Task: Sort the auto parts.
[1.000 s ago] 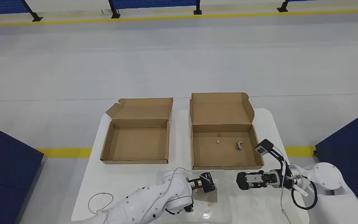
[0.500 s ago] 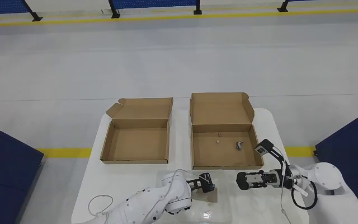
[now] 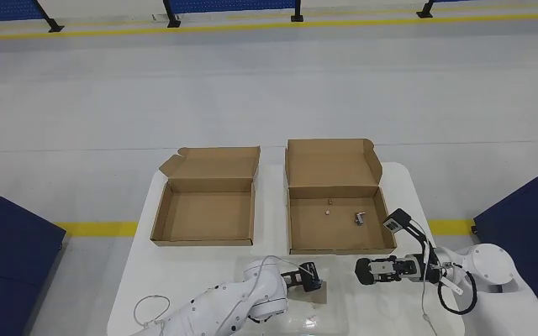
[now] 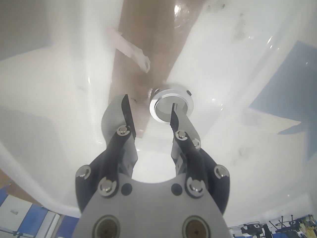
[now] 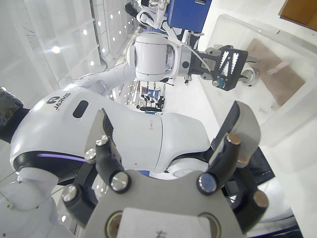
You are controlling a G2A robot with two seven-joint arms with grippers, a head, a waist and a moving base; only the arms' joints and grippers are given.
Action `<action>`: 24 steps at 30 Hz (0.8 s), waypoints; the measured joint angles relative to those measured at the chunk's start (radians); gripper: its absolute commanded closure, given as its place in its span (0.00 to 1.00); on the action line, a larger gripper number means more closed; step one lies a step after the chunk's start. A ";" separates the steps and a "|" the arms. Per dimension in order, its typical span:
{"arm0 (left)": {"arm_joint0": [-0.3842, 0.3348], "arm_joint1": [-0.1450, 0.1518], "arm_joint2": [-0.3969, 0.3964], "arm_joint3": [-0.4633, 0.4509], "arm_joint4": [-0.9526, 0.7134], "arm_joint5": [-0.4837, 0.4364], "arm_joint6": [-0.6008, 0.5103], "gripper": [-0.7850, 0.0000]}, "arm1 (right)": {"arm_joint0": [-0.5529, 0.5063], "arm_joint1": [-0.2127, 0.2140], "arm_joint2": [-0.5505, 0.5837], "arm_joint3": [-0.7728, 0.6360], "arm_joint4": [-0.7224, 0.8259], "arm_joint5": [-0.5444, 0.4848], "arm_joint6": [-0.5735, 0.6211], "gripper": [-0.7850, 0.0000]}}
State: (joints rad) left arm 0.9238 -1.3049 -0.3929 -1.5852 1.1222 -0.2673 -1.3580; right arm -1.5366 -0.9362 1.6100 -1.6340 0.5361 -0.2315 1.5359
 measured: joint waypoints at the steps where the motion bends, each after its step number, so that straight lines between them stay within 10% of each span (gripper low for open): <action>1: 0.000 -0.002 0.001 0.004 0.001 0.000 -0.002 0.69 | 0.000 0.000 0.000 0.000 0.000 0.000 0.000 0.00; 24: -0.015 -0.050 0.027 0.068 0.008 -0.028 -0.026 0.80 | 0.000 0.000 0.000 0.000 0.000 0.000 0.000 0.00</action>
State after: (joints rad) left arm 0.9092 -1.3551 -0.3660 -1.5174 1.1306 -0.2950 -1.3841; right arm -1.5366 -0.9362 1.6100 -1.6340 0.5361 -0.2315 1.5359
